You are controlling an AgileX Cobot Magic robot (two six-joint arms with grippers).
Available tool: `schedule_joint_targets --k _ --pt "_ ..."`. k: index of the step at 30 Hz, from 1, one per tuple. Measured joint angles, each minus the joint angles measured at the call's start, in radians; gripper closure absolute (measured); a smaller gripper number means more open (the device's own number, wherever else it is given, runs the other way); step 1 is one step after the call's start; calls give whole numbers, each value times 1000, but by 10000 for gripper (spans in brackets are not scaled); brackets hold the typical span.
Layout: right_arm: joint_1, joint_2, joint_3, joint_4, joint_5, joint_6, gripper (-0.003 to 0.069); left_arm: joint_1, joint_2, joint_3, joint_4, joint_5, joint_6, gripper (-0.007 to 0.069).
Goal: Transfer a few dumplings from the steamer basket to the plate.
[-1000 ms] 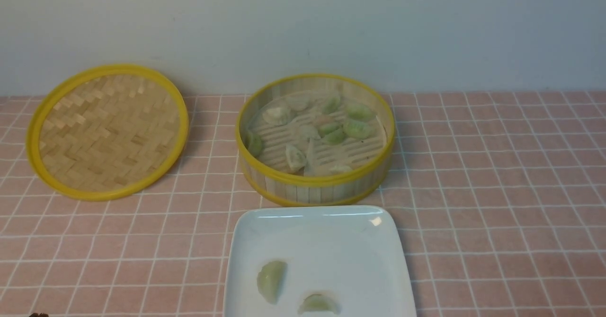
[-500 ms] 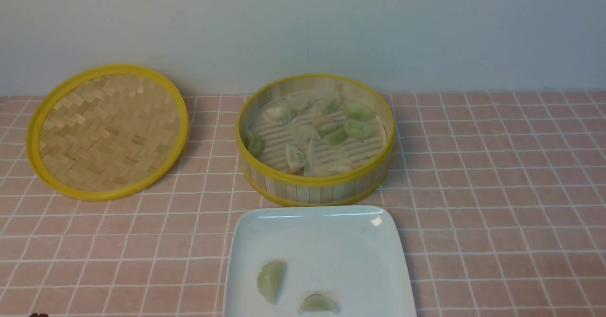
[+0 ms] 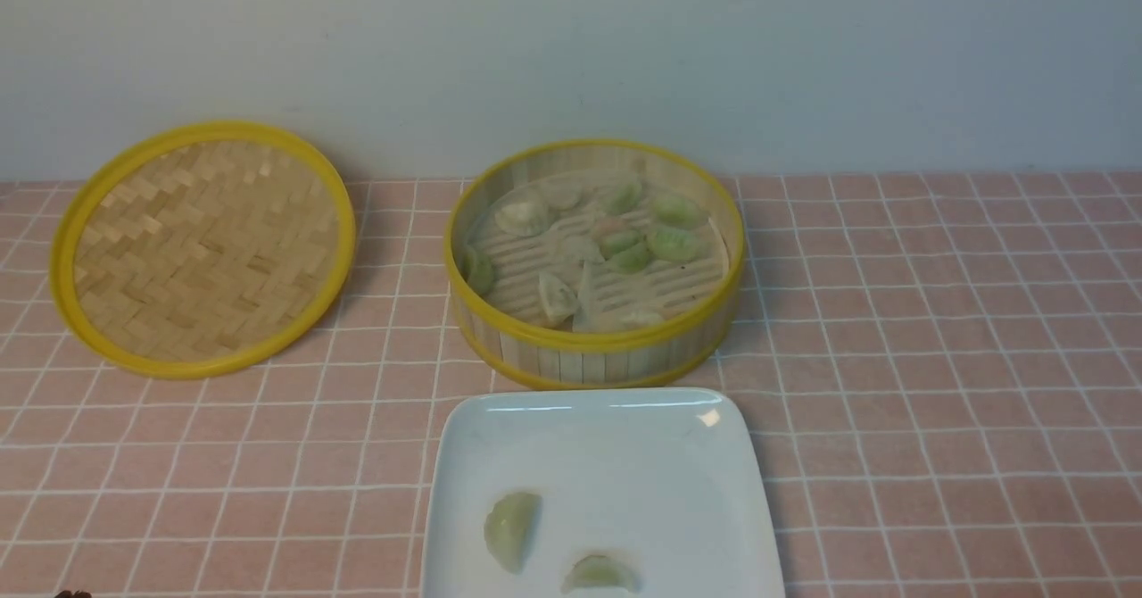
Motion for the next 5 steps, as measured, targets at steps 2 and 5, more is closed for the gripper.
schedule_joint_targets --k 2,5 --pt "0 0 0 0 0 0 672 0 0 0 0 0 0 631" --pt "0 0 0 0 0 0 672 0 0 0 0 0 0 631"
